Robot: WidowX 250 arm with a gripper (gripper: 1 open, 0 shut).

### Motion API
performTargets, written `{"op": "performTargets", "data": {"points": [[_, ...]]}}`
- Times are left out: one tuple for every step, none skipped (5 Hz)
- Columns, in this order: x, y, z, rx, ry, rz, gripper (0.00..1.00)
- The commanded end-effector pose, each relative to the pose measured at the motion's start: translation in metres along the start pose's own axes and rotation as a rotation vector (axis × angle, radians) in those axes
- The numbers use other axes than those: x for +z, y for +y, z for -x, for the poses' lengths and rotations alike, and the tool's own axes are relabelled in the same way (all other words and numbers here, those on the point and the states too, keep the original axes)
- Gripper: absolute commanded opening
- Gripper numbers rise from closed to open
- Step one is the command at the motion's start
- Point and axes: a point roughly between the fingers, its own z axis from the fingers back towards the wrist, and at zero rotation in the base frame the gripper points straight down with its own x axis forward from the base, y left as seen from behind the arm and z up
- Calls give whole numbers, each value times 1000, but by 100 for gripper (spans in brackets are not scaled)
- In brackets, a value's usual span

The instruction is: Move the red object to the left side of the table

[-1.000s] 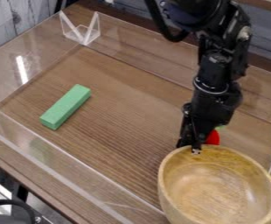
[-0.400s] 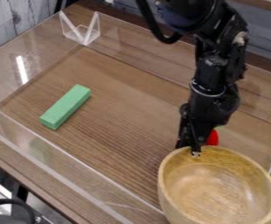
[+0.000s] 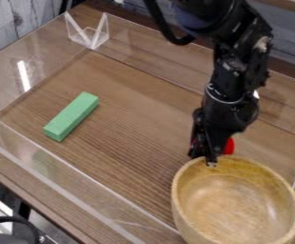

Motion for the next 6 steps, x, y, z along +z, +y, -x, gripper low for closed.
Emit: {"op": "performTargets", "data": {"points": [[24,21,-4,15,-31,-65,0],[18,21,-4,13,-32,-60,0],[13,18,-6,-1,-44,-47,0],[7,14,-8,-11,-55,-35,0],[3,12,-9,-18,-61,-27,0],[0,10,-10,-23,-66,-21,0]]}}
